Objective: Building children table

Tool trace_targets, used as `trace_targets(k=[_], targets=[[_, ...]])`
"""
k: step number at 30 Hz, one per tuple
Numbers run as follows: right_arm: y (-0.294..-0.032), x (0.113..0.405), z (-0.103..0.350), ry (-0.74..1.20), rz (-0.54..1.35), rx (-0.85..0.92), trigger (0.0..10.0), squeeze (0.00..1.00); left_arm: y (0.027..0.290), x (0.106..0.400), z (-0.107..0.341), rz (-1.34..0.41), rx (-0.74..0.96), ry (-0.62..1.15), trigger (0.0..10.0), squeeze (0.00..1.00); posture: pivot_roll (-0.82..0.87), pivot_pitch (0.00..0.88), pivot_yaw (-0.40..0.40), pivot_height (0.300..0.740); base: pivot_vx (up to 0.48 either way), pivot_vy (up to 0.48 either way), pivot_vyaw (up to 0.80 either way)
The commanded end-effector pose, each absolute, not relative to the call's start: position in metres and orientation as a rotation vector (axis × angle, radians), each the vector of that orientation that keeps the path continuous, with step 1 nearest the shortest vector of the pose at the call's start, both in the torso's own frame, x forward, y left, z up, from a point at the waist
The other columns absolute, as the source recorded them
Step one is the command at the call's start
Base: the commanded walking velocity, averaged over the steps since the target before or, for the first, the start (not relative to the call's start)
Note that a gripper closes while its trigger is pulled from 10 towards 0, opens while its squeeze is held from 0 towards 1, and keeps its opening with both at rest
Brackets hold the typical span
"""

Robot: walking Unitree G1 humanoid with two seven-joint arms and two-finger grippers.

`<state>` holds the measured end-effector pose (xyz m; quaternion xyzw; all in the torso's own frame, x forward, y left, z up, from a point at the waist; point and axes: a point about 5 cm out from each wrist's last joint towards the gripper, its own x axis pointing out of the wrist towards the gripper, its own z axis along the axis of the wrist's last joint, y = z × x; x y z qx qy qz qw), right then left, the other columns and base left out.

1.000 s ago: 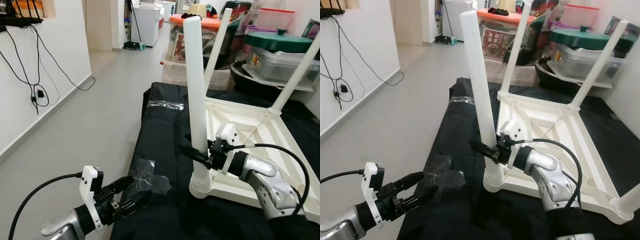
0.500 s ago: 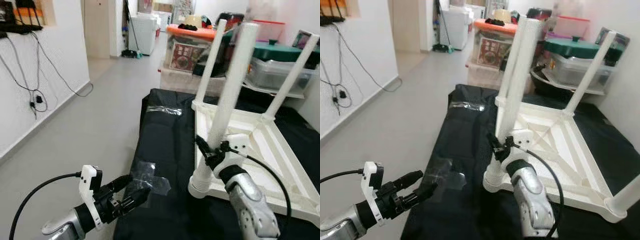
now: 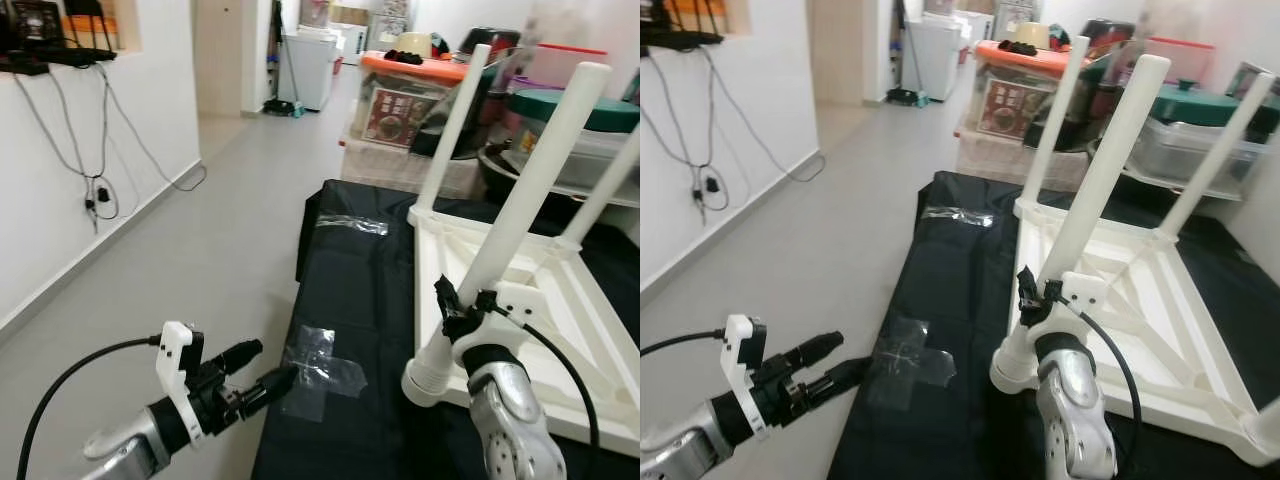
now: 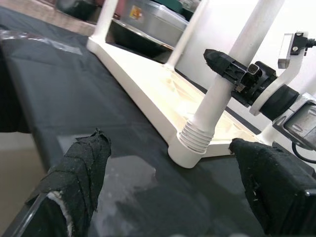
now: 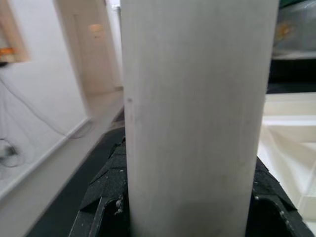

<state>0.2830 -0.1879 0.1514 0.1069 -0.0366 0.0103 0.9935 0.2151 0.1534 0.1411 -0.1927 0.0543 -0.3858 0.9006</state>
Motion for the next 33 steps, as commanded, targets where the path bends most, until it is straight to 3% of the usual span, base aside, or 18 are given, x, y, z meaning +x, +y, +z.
trace_targets(k=[1, 4, 5, 6, 7, 8, 10, 21, 33], targets=[[-0.180, 0.289, 0.161, -0.089, 0.146, 0.254, 0.0, 0.00, 0.152, 0.217, 0.144, -0.807, -0.424, 0.103, 10.0, 0.00, 0.04, 0.000, -0.072, 0.740, 0.000, 0.000, 0.00], [-0.179, 0.290, 0.163, -0.094, 0.163, 0.257, 0.0, 0.00, 0.152, 0.218, 0.144, -0.809, -0.425, 0.101, 10.0, 0.00, 0.04, 0.000, -0.072, 0.740, 0.000, 0.000, 0.00], [-0.171, 0.288, 0.179, -0.113, 0.395, 0.228, 0.0, 0.00, 0.153, 0.218, 0.147, -0.828, -0.419, 0.097, 10.0, 0.00, 0.04, 0.000, -0.069, 0.740, 0.000, 0.000, 0.00], [-0.171, 0.288, 0.179, -0.113, 0.395, 0.228, 0.0, 0.00, 0.153, 0.218, 0.147, -0.828, -0.419, 0.097, 10.0, 0.00, 0.04, 0.000, -0.069, 0.740, 0.000, 0.000, 0.00], [-0.167, 0.283, 0.191, -0.116, 0.613, 0.198, 0.0, 0.00, 0.154, 0.219, 0.150, -0.843, -0.410, 0.092, 10.0, 0.00, 0.04, 0.000, -0.076, 0.740, 0.000, 0.000, 0.00], [-0.167, 0.283, 0.191, -0.116, 0.613, 0.198, 0.0, 0.00, 0.154, 0.219, 0.150, -0.843, -0.410, 0.092, 10.0, 0.00, 0.04, 0.000, -0.076, 0.740, 0.000, 0.000, 0.00], [-0.166, 0.278, 0.204, -0.096, 0.874, 0.114, 0.0, 0.00, 0.158, 0.221, 0.153, -0.855, -0.392, 0.084, 10.0, 0.00, 0.05, 0.000, -0.089, 0.740, 0.000, 0.000, 0.00], [-0.157, 0.289, 0.225, -0.113, 1.083, 0.111, 0.0, 0.00, 0.154, 0.218, 0.159, -0.943, -0.376, 0.086, 10.0, 0.00, 0.06, 0.000, -0.096, 0.740, 0.000, 0.000, 0.00], [-0.107, 0.297, 0.252, -0.181, 1.281, 0.277, 0.0, 0.00, 0.157, 0.225, 0.175, -1.116, -0.238, 0.104, 10.0, 0.00, 0.08, 0.000, -0.093, 0.740, 0.000, 0.000, 0.00]])
